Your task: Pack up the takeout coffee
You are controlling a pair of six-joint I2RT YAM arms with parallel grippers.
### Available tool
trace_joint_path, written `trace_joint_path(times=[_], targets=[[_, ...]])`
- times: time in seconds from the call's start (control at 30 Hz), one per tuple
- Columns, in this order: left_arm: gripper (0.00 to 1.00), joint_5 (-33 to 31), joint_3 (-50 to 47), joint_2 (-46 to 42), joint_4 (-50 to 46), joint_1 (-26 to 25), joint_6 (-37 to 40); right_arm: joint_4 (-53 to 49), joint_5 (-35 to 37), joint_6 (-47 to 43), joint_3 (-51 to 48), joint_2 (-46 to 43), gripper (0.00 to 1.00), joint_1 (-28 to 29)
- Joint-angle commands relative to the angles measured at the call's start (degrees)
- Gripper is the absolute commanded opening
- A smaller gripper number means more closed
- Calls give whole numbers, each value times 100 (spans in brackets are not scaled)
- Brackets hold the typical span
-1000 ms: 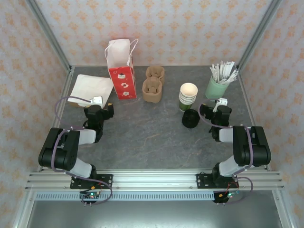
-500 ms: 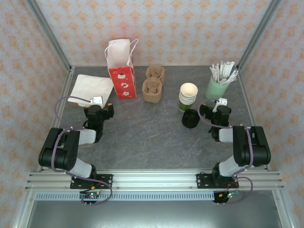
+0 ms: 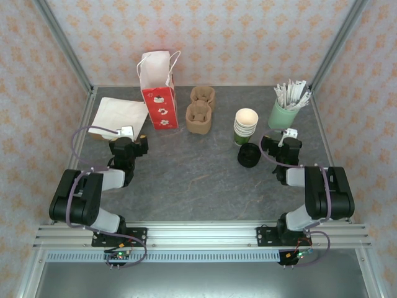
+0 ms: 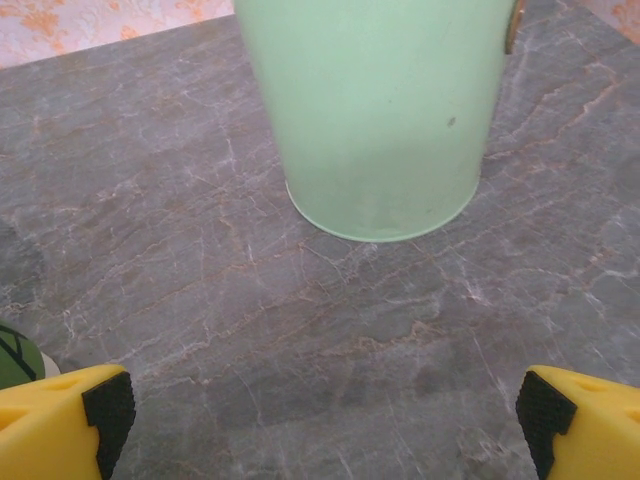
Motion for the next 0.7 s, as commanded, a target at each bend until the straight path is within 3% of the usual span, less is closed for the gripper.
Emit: trace_joint_path(times=[0.0,0.13,0.33,0.5,0.67], targets=[[100,-317,350,-806,-962,33,-141,-914,275,59,398,-729,99,22],[100,-187,671,-1723,-2174,-9,-409,-2159,371,203,700,-1646,99,23],[100,470,1711,-2456,-4575,-45,-1568,-4792,101,935,1768,-2853,99,26],[100,1791,2465,-2504,-6083,-84,-2179,-6882,-620,1551,3181,-2828,94,26],[98,2614,2828,-2470,-6555,-545,-2469,-7706,-1547,2221,4155,-2347,82,42]])
